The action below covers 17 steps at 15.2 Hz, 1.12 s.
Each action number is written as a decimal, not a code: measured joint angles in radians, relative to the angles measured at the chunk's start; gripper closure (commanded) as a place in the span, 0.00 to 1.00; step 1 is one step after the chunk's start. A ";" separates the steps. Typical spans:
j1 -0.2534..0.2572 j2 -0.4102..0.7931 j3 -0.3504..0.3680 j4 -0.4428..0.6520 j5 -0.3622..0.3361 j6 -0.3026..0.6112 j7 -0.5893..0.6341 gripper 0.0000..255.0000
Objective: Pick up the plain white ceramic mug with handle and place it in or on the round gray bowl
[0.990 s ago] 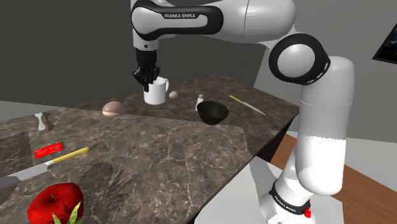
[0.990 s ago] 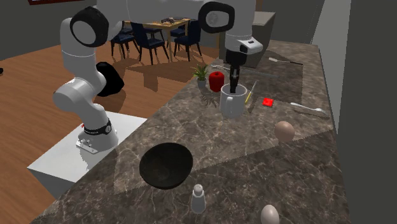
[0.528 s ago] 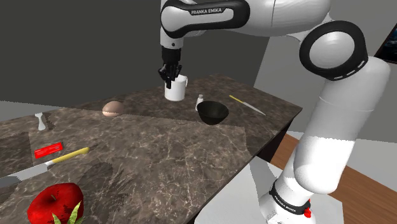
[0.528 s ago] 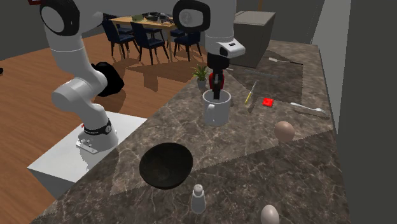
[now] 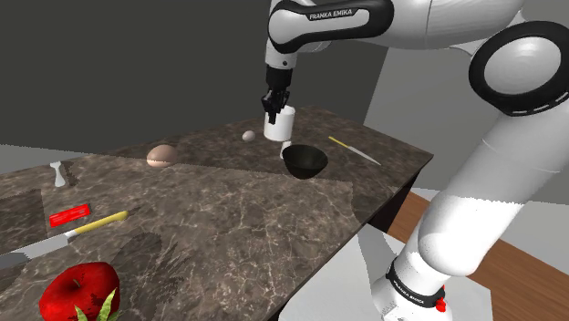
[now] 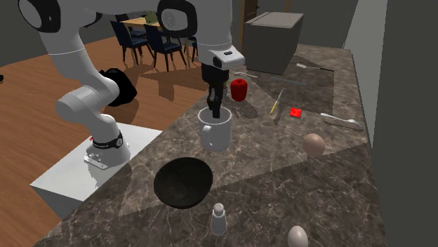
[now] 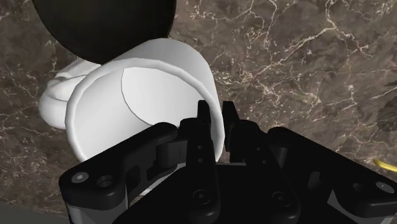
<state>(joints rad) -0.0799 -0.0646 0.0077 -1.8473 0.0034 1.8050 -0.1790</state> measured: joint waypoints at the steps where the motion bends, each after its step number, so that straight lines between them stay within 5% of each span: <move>1: -0.012 -0.033 -0.014 -0.040 0.000 0.006 -0.025 1.00; 9: -0.089 -0.154 -0.116 -0.137 -0.020 -0.018 -0.199 1.00; 17: -0.099 -0.166 -0.130 -0.239 -0.024 0.072 -0.220 1.00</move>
<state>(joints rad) -0.1785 -0.2305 -0.1221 -2.0859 -0.0206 1.8773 -0.3989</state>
